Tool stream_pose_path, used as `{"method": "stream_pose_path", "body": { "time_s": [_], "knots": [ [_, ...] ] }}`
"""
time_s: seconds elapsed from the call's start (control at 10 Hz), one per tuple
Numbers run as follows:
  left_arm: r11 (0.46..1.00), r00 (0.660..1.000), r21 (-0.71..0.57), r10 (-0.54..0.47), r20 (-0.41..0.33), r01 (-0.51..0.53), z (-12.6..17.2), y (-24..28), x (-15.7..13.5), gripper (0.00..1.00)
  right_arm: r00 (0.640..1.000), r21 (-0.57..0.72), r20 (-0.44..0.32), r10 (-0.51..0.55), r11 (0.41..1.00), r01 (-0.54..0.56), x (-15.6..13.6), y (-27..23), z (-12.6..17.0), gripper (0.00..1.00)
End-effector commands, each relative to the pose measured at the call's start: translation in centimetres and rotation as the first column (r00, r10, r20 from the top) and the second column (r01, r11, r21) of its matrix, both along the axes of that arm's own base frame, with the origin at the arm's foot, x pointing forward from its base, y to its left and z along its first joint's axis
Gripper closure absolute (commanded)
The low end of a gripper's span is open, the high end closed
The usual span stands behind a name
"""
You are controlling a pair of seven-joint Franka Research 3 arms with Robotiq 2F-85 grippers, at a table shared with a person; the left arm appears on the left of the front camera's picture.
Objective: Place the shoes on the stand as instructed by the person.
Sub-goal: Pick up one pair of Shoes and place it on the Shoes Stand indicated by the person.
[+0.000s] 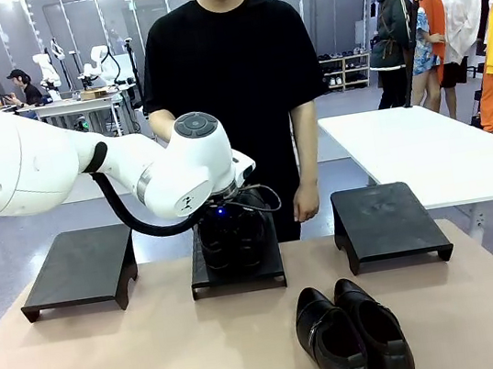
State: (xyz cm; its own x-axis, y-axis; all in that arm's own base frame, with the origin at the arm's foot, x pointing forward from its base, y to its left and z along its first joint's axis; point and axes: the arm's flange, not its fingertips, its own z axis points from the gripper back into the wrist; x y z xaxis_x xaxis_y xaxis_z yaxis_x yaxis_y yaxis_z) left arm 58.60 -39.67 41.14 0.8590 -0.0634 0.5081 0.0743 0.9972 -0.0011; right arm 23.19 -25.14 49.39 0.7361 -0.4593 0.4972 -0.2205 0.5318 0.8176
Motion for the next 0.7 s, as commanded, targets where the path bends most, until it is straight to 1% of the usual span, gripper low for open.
{"method": "stream_pose_path", "body": {
  "time_s": [0.0, 0.1, 0.2, 0.4, 0.6],
  "knots": [
    [0.999, 1.000, -0.035, 0.010, 0.029, -0.009, 0.07, 0.10, -0.41, 0.66, 1.000, 0.011, 0.011, -0.002, 1.000, 0.002, -0.07, -0.03, 0.07, 0.00],
    [0.999, 0.999, -0.033, 0.012, 0.030, -0.011, 0.23, 0.09, -0.51, 0.51, 1.000, 0.011, 0.011, -0.002, 1.000, 0.002, -0.07, -0.03, 0.07, 0.00],
    [0.999, 0.999, -0.031, 0.013, 0.032, -0.012, 0.33, 0.10, -0.57, 0.25, 1.000, 0.011, 0.011, -0.002, 1.000, 0.002, -0.07, -0.03, 0.07, 0.00],
    [0.999, 0.999, -0.030, 0.013, 0.041, -0.012, 0.61, 0.10, -0.66, 0.00, 1.000, 0.011, 0.011, -0.002, 1.000, 0.002, -0.07, -0.03, 0.07, 0.00],
    [0.999, 0.999, -0.040, 0.012, 0.042, -0.010, 0.95, 0.05, -0.82, 0.00, 1.000, 0.011, 0.011, -0.002, 1.000, 0.002, -0.07, -0.03, 0.07, 0.00]
  ]
}}
